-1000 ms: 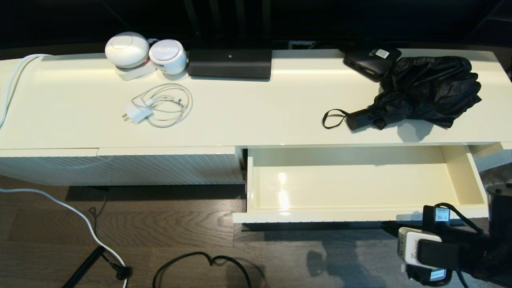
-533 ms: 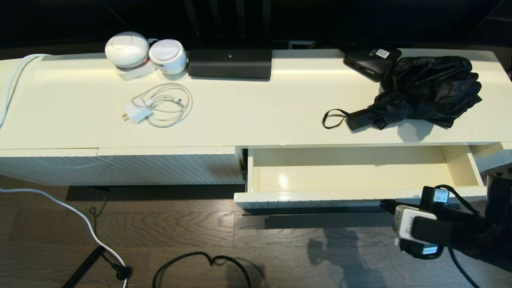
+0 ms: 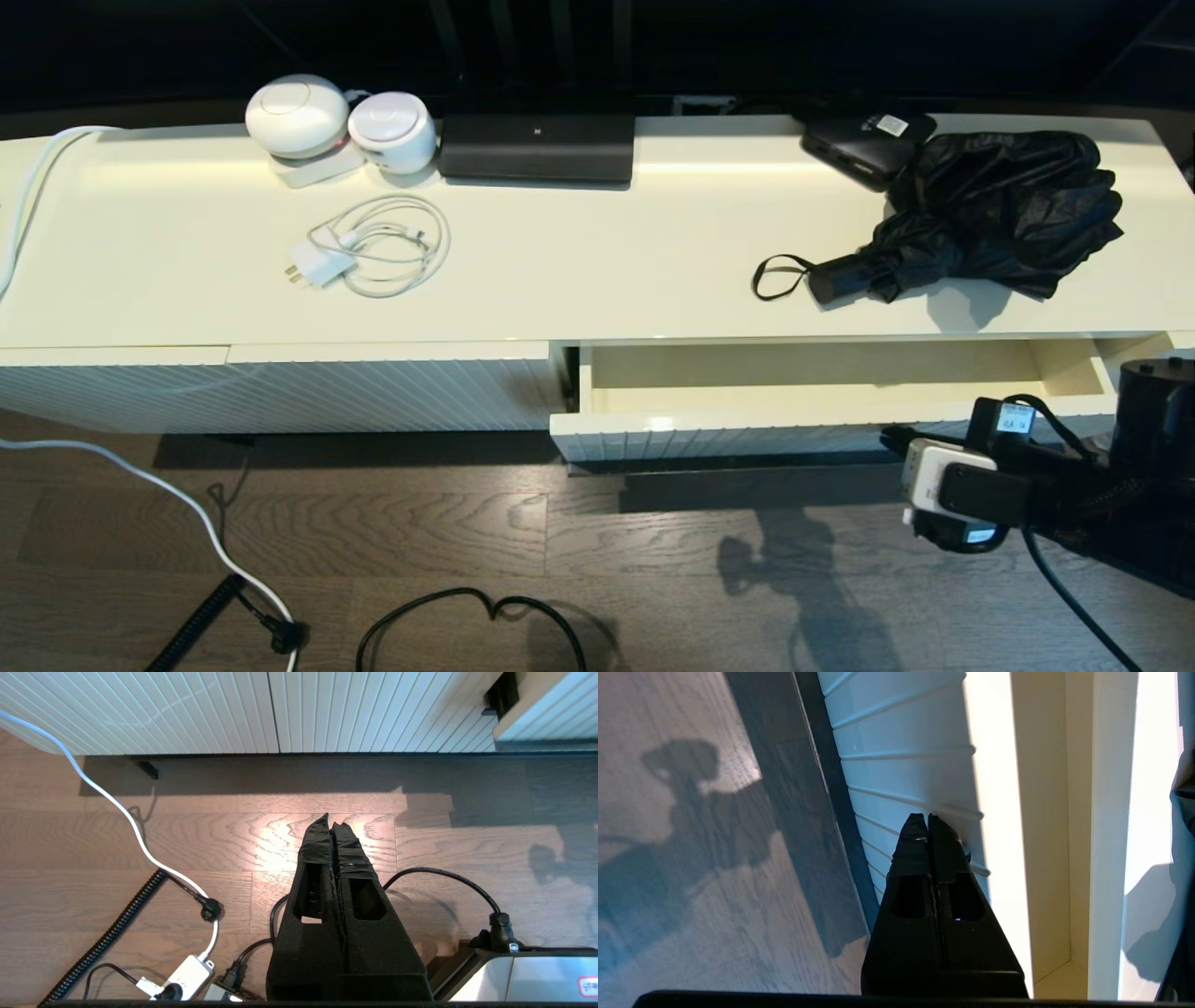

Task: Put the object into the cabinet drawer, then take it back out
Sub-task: Close the drawer

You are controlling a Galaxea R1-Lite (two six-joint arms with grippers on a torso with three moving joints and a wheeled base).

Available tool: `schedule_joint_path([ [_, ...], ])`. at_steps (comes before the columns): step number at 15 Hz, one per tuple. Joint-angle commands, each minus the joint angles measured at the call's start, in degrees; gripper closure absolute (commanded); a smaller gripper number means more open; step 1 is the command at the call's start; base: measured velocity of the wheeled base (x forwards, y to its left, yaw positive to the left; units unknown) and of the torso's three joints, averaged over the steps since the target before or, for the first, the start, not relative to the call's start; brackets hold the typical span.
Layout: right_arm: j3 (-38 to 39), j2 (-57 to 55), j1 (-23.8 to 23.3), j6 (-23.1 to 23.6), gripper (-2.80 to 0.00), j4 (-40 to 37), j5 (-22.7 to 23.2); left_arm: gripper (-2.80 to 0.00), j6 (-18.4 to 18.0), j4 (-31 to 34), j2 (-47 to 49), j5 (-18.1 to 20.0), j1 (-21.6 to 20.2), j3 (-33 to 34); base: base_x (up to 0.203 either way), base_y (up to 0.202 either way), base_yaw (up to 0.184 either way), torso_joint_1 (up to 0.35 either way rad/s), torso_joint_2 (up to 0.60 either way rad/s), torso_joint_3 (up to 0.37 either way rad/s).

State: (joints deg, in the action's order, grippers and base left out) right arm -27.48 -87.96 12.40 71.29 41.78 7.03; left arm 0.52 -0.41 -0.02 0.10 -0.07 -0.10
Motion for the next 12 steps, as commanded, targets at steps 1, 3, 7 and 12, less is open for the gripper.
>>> schedule_joint_path([
  [1, -1.4, -2.2, -0.1, 0.3, 0.0, 0.1, 0.1, 0.0, 0.0, 0.0, -0.1, 0.0, 0.0, 0.0, 0.0, 0.0, 0.0, 0.0, 0.0, 0.0],
  [3, -3.3, -4.1, -0.4, 0.3, 0.0, 0.6, 0.3, 0.0, 0.0, 0.0, -0.1, 0.0, 0.0, 0.0, 0.0, 0.0, 0.0, 0.0, 0.0, 0.0],
  [7, -7.0, -7.0, -1.1, -0.1, 0.0, 1.4, 0.4, 0.0, 0.0, 0.0, -0.1, 0.0, 0.0, 0.0, 0.0, 0.0, 0.0, 0.0, 0.0, 0.0],
  [12, -11.4, -10.6, -1.1, -0.2, 0.0, 3.0, 0.4, 0.0, 0.0, 0.0, -0.1, 0.0, 0.0, 0.0, 0.0, 0.0, 0.0, 0.0, 0.0, 0.0],
])
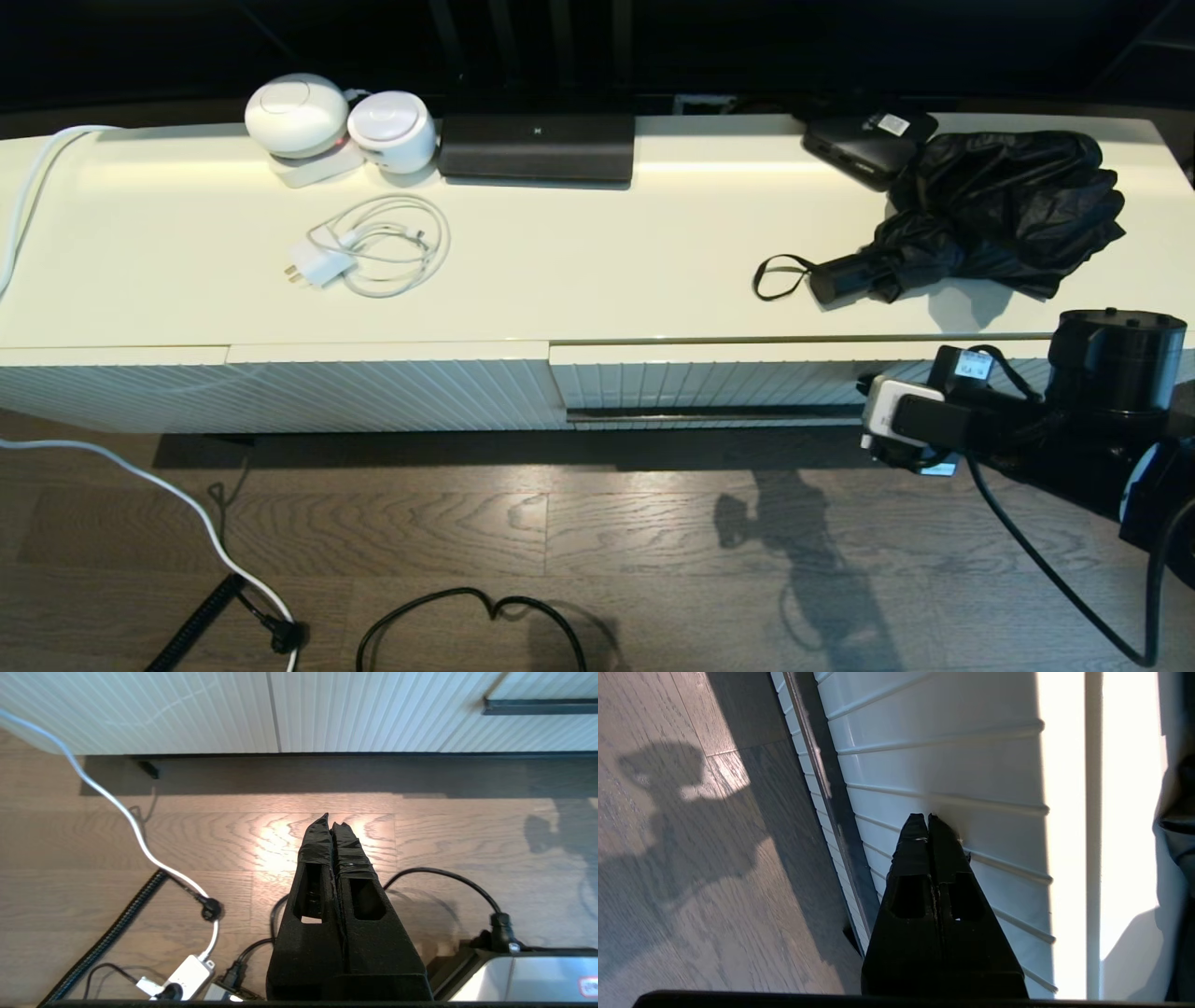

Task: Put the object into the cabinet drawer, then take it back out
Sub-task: Close the drawer

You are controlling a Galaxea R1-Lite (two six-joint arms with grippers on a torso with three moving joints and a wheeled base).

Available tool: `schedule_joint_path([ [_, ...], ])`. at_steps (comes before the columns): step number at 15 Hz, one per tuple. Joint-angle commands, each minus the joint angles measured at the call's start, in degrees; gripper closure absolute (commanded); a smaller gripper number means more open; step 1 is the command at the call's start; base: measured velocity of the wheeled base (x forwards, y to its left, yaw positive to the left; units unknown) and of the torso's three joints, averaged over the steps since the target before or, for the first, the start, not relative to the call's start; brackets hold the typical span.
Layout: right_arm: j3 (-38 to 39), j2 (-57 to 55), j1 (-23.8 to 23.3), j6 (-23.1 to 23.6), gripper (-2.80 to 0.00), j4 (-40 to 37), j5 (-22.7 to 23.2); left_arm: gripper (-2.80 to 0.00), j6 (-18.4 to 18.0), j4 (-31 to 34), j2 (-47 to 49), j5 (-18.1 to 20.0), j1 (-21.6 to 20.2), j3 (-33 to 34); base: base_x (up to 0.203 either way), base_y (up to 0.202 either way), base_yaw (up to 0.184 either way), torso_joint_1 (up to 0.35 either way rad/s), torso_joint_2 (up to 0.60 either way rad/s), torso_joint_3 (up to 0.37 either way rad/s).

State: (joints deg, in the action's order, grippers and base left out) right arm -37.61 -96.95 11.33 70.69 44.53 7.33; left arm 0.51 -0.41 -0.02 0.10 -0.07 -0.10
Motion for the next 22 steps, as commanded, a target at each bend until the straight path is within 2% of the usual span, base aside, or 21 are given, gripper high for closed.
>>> schedule_joint_path([
  [1, -2.0, -2.0, 0.0, 0.4, 0.0, 0.3, 0.1, 0.0, 0.0, 0.0, -0.1, 0.0, 0.0, 0.0, 0.0, 0.0, 0.0, 0.0, 0.0, 0.0],
  [8, -4.5, -2.1, -0.5, 0.1, 0.0, -0.5, 0.0, 0.0, 0.0, 0.0, -0.1, 0.0, 0.0, 0.0, 0.0, 0.0, 0.0, 0.0, 0.0, 0.0],
  [12, -6.3, 5.4, -2.2, -2.8, 0.0, -10.4, 0.1, 0.0, 0.0, 0.0, -0.1, 0.0, 0.0, 0.0, 0.0, 0.0, 0.0, 0.0, 0.0, 0.0],
  [14, -8.8, 10.5, -3.8, -6.0, 0.0, -18.3, -0.1, 0.0, 0.0, 0.0, -0.1, 0.0, 0.0, 0.0, 0.0, 0.0, 0.0, 0.0, 0.0, 0.0],
  [17, -12.4, 18.2, -8.0, -13.9, 0.0, -29.2, -0.4, 0.0, 0.0, 0.0, -0.1, 0.0, 0.0, 0.0, 0.0, 0.0, 0.0, 0.0, 0.0, 0.0],
  [19, -12.0, 23.0, -10.4, -21.6, 0.0, -33.0, -1.9, 0.0, 0.0, 0.0, -0.1, 0.0, 0.0, 0.0, 0.0, 0.0, 0.0, 0.0, 0.0, 0.0],
  [22, -6.8, 32.8, -11.3, -31.0, 0.0, -35.2, -5.5, 0.0, 0.0, 0.0, -0.1, 0.0, 0.0, 0.0, 0.0, 0.0, 0.0, 0.0, 0.0, 0.0],
])
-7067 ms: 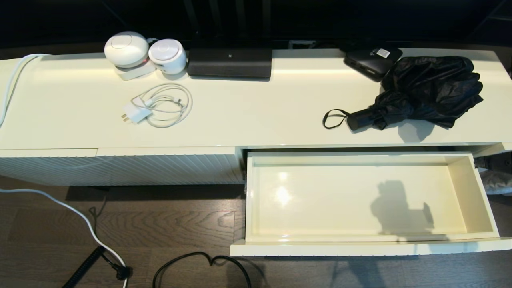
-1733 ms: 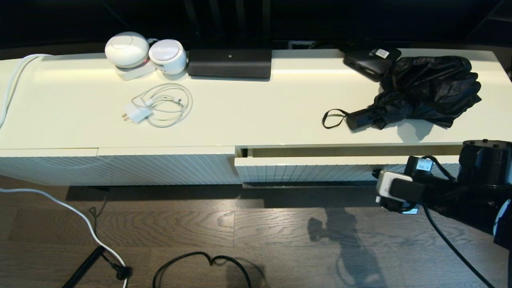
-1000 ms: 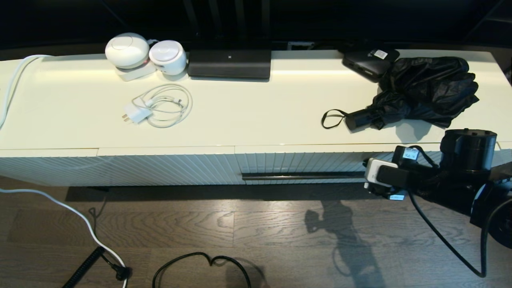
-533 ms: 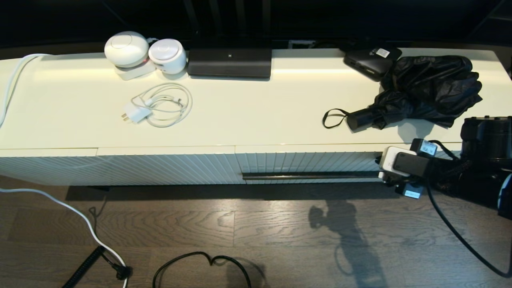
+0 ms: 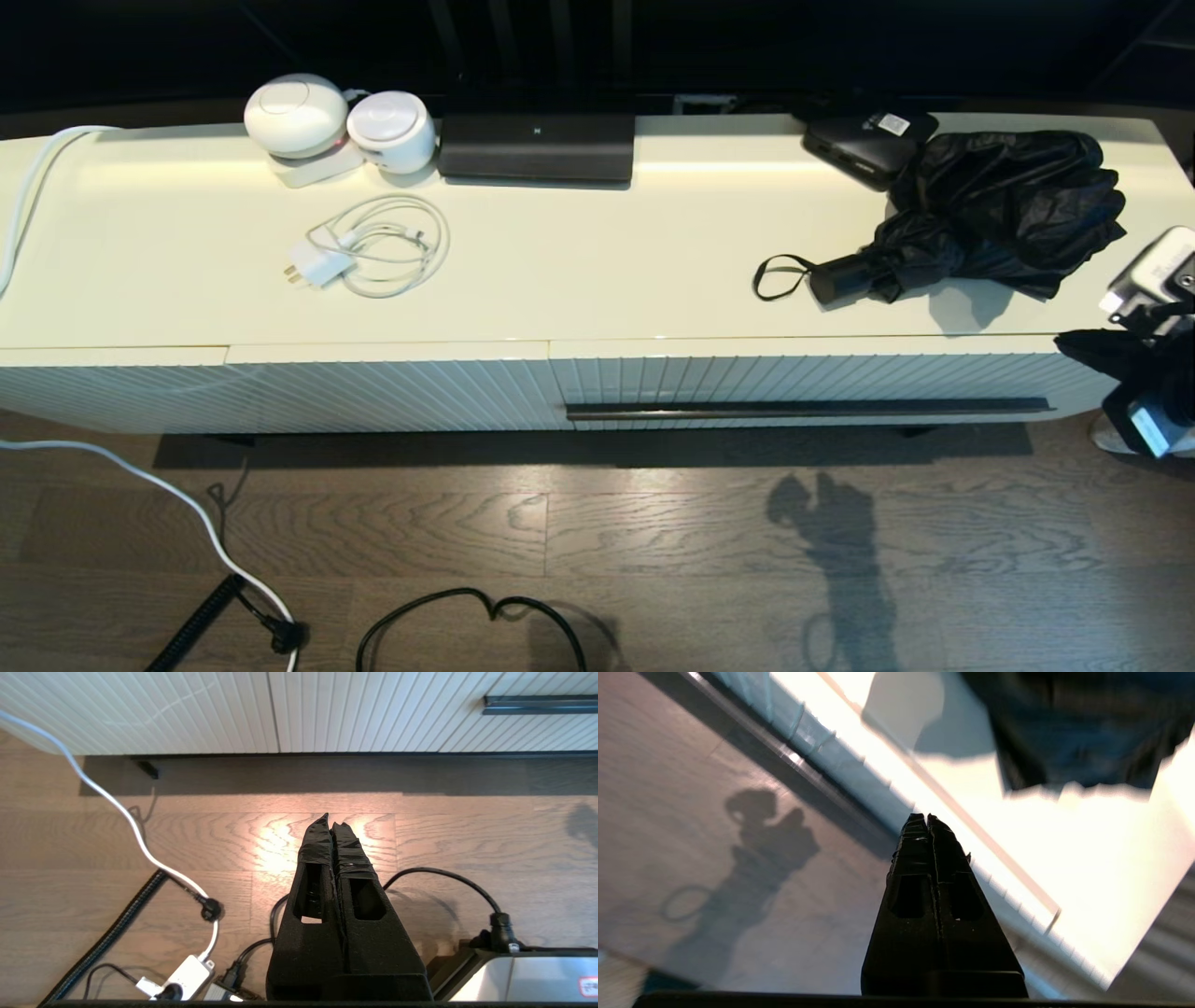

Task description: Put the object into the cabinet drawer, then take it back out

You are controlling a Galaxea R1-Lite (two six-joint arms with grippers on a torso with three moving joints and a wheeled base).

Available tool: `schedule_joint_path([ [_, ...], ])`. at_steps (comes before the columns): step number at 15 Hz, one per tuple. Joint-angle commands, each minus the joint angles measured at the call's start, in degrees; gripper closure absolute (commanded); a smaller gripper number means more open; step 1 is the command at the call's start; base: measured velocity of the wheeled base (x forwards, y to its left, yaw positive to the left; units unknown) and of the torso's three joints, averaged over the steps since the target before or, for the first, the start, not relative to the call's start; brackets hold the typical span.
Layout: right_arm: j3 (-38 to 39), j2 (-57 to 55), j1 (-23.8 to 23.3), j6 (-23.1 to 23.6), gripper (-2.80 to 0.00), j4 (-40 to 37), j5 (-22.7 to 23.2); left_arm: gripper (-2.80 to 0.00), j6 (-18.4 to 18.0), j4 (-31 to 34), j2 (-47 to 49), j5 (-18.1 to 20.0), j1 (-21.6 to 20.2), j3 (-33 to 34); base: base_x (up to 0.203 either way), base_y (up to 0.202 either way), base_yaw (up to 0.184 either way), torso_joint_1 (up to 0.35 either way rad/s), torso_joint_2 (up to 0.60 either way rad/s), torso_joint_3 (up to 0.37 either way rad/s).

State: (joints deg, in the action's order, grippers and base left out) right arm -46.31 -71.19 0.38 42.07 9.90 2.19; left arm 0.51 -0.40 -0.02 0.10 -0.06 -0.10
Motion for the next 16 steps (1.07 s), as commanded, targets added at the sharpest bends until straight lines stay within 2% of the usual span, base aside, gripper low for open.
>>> schedule_joint_path([
  [1, 3.8, 10.2, -0.4, -5.4, 0.0, -1.7, -1.3, 0.0, 0.0, 0.0, -0.1, 0.0, 0.0, 0.0, 0.0, 0.0, 0.0, 0.0, 0.0, 0.0],
  [7, 12.9, 33.4, -1.3, -19.9, 0.0, -9.8, -7.6, 0.0, 0.0, 0.0, -0.1, 0.0, 0.0, 0.0, 0.0, 0.0, 0.0, 0.0, 0.0, 0.0],
  [9, 14.2, 40.9, -1.4, -26.1, 0.0, -15.8, -11.0, 0.0, 0.0, 0.0, -0.1, 0.0, 0.0, 0.0, 0.0, 0.0, 0.0, 0.0, 0.0, 0.0],
  [12, 15.3, 50.5, -1.3, -34.4, 0.0, -26.3, -13.3, 0.0, 0.0, 0.0, -0.2, 0.0, 0.0, 0.0, 0.0, 0.0, 0.0, 0.0, 0.0, 0.0],
  [16, 20.0, 62.6, -1.1, -39.2, 0.0, -39.1, -13.8, 0.0, 0.0, 0.0, -0.1, 0.0, 0.0, 0.0, 0.0, 0.0, 0.0, 0.0, 0.0, 0.0],
])
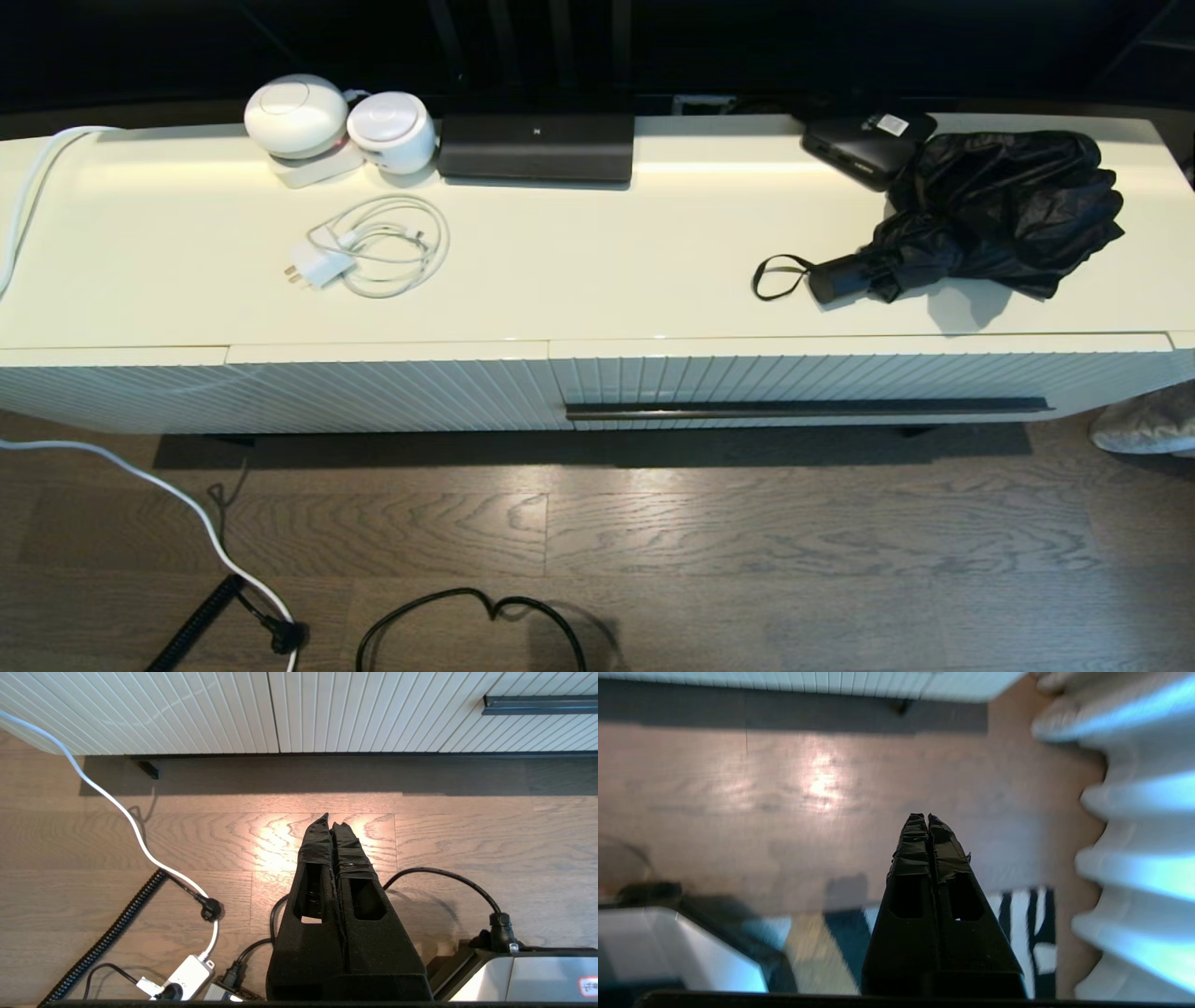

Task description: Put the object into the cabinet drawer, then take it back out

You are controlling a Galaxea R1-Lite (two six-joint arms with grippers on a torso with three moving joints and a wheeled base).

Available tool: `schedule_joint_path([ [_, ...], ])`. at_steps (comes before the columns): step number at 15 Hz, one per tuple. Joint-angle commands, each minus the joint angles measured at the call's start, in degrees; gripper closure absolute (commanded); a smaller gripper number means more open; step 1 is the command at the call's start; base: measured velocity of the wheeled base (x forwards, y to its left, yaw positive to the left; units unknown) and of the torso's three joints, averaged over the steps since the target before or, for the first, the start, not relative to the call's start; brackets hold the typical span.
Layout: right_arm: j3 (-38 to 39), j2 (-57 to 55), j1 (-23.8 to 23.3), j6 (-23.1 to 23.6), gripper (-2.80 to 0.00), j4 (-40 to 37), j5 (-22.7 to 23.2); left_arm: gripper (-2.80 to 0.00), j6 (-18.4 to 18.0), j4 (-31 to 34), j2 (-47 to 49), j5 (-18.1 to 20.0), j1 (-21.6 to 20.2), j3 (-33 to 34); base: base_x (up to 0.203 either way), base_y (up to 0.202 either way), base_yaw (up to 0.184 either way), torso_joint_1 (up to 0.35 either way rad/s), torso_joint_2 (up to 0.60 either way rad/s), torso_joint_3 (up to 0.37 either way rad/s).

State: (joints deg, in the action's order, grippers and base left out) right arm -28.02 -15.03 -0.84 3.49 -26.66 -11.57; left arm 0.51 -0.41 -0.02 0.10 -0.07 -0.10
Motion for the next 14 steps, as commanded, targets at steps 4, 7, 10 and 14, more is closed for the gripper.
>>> schedule_joint_path([
  [4, 8.5, 14.0, 0.5, -1.8, 0.0, -3.5, 0.1, 0.0, 0.0, 0.0, -0.1, 0.0, 0.0, 0.0, 0.0, 0.0, 0.0, 0.0, 0.0, 0.0],
  [7, 13.0, 15.0, 0.6, -1.9, 0.0, 1.8, 0.3, 0.0, 0.0, 0.0, -0.1, 0.0, 0.0, 0.0, 0.0, 0.0, 0.0, 0.0, 0.0, 0.0],
  [10, 18.8, 15.0, 0.6, 0.4, 0.0, 9.1, 4.4, 0.0, 0.0, 0.0, -0.1, 0.0, 0.0, 0.0, 0.0, 0.0, 0.0, 0.0, 0.0, 0.0],
  [14, 23.3, 15.0, 0.6, 2.7, 0.0, 18.5, 9.6, 0.0, 0.0, 0.0, -0.1, 0.0, 0.0, 0.0, 0.0, 0.0, 0.0, 0.0, 0.0, 0.0],
])
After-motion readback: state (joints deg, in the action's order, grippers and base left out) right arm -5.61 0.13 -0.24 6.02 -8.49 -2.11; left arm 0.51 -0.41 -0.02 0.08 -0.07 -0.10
